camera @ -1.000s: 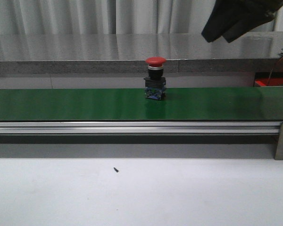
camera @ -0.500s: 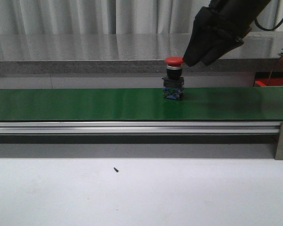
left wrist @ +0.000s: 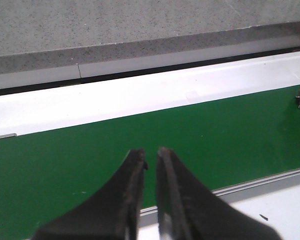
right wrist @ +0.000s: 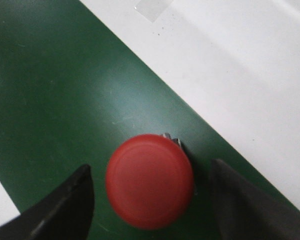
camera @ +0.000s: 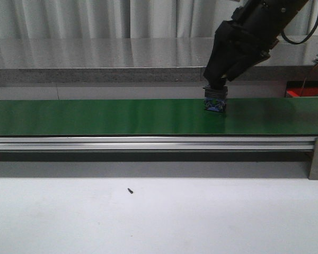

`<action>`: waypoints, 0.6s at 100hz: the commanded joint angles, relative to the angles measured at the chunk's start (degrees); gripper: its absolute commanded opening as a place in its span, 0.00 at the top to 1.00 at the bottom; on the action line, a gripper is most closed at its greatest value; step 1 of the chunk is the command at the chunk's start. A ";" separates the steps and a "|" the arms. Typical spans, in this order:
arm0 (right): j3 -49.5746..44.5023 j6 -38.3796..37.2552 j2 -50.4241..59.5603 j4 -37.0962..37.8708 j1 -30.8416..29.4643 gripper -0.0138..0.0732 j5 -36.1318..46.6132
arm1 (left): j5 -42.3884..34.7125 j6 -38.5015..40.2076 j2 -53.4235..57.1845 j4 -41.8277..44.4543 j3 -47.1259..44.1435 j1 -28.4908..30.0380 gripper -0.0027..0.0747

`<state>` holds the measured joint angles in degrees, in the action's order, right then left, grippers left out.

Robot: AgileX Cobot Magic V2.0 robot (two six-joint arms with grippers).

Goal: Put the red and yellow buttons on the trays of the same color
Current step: 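Lower the right gripper onto the red button riding the belt and grasp, then carry the red button to the red tray and open the right gripper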

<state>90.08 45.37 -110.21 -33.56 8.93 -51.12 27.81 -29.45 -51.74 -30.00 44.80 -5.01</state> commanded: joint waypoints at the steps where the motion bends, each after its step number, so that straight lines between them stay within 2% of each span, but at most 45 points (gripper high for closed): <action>1: 1.83 0.68 2.21 -0.99 0.00 0.36 1.38 | -3.23 0.01 0.41 -1.70 1.68 -0.55 0.89; 12: 1.83 0.58 2.17 0.76 -0.06 0.57 0.71 | -3.23 0.01 0.41 -1.70 1.68 -0.55 0.89; 17: 1.83 -0.20 2.30 0.97 -0.27 0.61 0.56 | -3.23 0.01 0.41 -1.70 1.68 -0.55 0.89; 38: 5.44 -3.55 4.76 3.50 -4.17 0.62 0.08 | -3.23 0.01 0.41 -1.70 1.68 -0.55 0.89; 60: 13.05 -6.31 5.16 3.92 -16.97 0.62 -3.53 | -3.23 0.01 0.41 -1.70 1.68 -0.55 0.89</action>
<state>99.19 39.90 -108.89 -28.75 -3.00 -55.12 27.81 -29.45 -51.74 -30.00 44.80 -5.01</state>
